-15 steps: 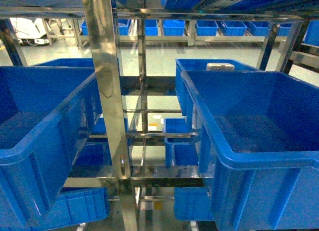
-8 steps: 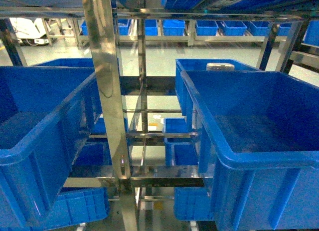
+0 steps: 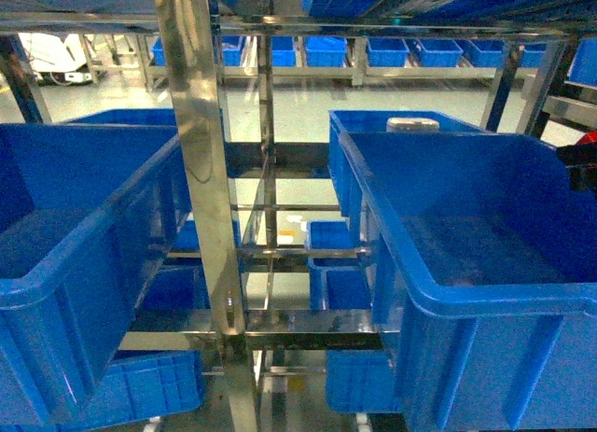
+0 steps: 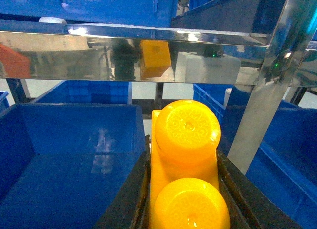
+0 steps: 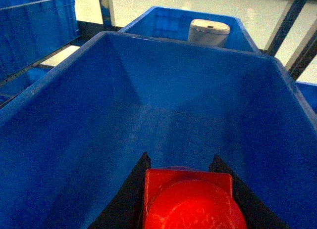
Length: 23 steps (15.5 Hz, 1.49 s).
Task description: Sort and place red and yellow blocks in left bins
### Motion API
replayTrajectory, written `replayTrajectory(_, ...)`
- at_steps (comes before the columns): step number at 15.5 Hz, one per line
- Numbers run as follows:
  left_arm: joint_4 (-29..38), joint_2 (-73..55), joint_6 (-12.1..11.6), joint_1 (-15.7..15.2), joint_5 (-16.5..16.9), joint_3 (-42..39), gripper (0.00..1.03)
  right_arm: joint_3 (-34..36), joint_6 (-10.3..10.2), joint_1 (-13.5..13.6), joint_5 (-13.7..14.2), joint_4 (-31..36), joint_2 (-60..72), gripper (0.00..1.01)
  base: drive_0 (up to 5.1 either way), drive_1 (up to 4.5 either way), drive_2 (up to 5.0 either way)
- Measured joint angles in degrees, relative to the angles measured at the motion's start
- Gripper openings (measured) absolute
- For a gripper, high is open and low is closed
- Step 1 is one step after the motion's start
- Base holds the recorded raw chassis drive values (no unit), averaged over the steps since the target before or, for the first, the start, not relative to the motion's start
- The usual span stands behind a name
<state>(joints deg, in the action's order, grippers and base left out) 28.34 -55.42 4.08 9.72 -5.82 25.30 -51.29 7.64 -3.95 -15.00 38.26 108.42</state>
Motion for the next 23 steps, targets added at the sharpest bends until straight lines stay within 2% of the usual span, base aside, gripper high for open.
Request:
replayTrajectory(2, 0.00, 0.00, 0.00, 0.00, 0.02, 0.00, 0.27, -7.10, 0.02, -1.03, -1.55, -3.13, 5.86, 0.27, 0.0, 0.00, 0.0)
replayTrajectory(5, 0.02, 0.00, 0.00, 0.00, 0.04, 0.00, 0.27, -11.93, -0.44, -1.38, -4.09, -8.00, 9.99, 0.27, 0.0, 0.00, 0.0)
replayTrajectory(6, 0.00, 0.00, 0.00, 0.00, 0.02, 0.00, 0.27, -12.11, -0.52, -1.36, -4.31, -7.78, 10.49, 0.35, 0.0, 0.00, 0.0)
replayTrajectory(10, 0.00, 0.00, 0.00, 0.00, 0.02, 0.00, 0.27, -11.85, -1.64, -0.94, -4.52, -5.60, 10.51, 0.81, 0.0, 0.00, 0.0)
replayTrajectory(11, 0.00, 0.00, 0.00, 0.00, 0.02, 0.00, 0.27, -10.19, -2.43, -0.96, -4.24, -3.87, 9.79, 0.93, 0.0, 0.00, 0.0)
replayTrajectory(12, 0.00, 0.00, 0.00, 0.00, 0.02, 0.00, 0.27, -8.09, -3.06, -0.94, -4.22, -2.73, 8.48, 1.00, 0.0, 0.00, 0.0)
replayTrajectory(14, -0.02, 0.00, 0.00, 0.00, 0.02, 0.00, 0.27, 1.73, -4.61, -0.90, -3.61, 3.13, -0.42, 0.98, 0.0, 0.00, 0.0)
replayTrajectory(17, 0.02, 0.00, 0.00, 0.00, 0.02, 0.00, 0.27, 13.62, -4.63, -0.07, -2.36, 4.42, -13.31, 0.98, 0.0, 0.00, 0.0)
replayTrajectory(21, -0.02, 0.00, 0.00, 0.00, 0.00, 0.00, 0.27, 26.69, -6.82, 0.96, -0.04, -0.42, -36.02, 0.98, 0.0, 0.00, 0.0)
replayTrajectory(23, 0.00, 0.00, 0.00, 0.00, 0.02, 0.00, 0.27, 30.32, -6.80, 2.51, 2.86, -5.68, -45.86, 0.98, 0.0, 0.00, 0.0)
